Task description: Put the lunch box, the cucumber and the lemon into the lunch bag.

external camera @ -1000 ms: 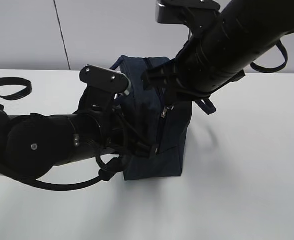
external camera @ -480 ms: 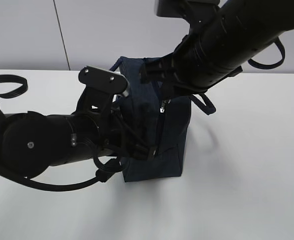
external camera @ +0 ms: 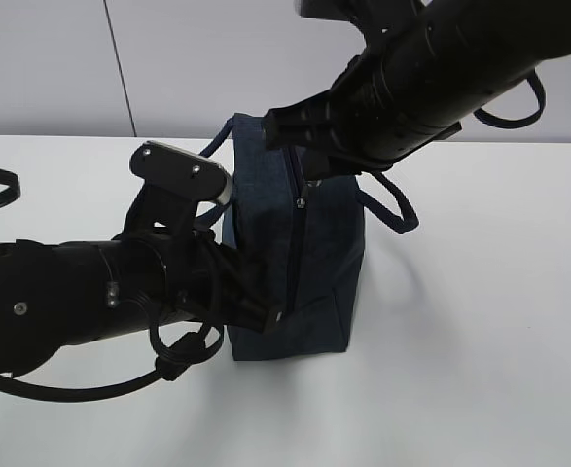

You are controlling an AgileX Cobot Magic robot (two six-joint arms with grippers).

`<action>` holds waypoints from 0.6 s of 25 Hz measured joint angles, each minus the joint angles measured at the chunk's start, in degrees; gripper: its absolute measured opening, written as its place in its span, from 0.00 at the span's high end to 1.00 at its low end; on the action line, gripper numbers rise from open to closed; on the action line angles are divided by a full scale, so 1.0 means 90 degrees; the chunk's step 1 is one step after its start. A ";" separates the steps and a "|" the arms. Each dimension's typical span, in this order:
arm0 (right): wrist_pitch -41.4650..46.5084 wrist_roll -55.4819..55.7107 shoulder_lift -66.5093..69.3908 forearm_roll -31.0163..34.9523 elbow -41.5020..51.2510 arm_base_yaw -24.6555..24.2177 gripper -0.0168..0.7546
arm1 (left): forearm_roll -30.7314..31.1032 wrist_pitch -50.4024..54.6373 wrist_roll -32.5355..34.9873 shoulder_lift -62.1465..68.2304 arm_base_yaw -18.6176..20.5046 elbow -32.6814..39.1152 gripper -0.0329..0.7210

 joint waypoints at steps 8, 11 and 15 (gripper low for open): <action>-0.0237 0.0000 0.0000 -0.0030 -0.0011 0.0000 0.98 | 0.0037 0.0333 0.0000 -0.0251 -0.0069 0.0045 0.96; -0.0304 0.0000 0.0000 -0.0104 -0.0011 0.0000 0.98 | 0.0057 0.0484 0.0000 -0.0297 -0.0069 0.0055 0.96; -0.0416 0.0000 0.0000 -0.0168 -0.0011 0.0000 0.98 | 0.0081 0.0571 0.0000 -0.0312 -0.0069 0.0055 0.96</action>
